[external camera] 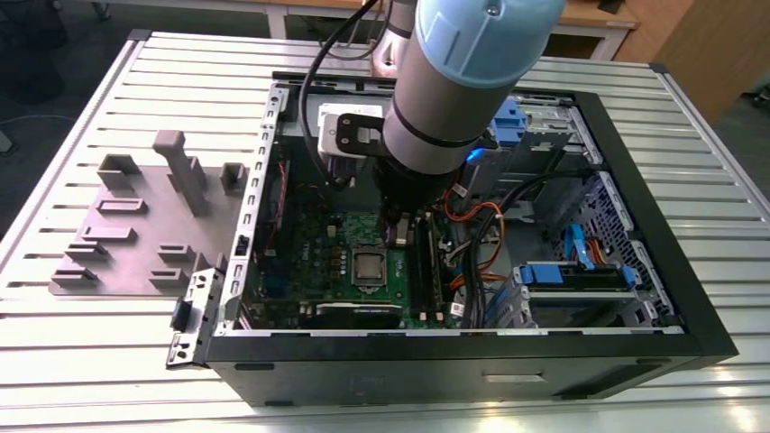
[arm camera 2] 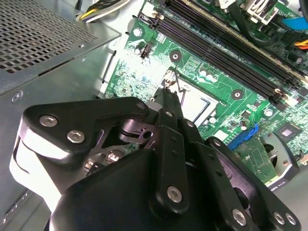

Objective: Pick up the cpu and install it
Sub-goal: 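Install the first cpu locking lever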

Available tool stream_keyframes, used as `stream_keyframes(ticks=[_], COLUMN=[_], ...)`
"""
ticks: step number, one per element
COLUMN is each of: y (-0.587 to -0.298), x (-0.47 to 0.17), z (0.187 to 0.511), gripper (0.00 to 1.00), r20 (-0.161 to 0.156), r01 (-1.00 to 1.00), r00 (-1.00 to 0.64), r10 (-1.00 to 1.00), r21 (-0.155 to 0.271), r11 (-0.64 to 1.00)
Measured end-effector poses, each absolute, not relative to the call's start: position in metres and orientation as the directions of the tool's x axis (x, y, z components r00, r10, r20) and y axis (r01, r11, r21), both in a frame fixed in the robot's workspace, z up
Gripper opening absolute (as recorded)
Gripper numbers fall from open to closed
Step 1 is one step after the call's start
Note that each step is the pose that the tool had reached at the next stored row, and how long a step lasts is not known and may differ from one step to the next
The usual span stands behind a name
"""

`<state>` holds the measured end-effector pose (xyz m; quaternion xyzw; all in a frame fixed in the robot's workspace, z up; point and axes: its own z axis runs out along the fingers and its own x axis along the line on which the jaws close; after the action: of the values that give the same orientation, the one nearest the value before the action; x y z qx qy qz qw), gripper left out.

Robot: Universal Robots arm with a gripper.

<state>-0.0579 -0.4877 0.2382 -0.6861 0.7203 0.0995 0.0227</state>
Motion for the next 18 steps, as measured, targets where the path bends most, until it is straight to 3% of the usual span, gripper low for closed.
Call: stream_keyframes(ticks=[18], y=[-0.4876], x=[-0.0577], z=[0.2396], gripper=[0.11], r20=[-0.170], r01=[-0.994], r00=[-0.057], r10=[-0.984], r21=[0.100], r11=[0.041])
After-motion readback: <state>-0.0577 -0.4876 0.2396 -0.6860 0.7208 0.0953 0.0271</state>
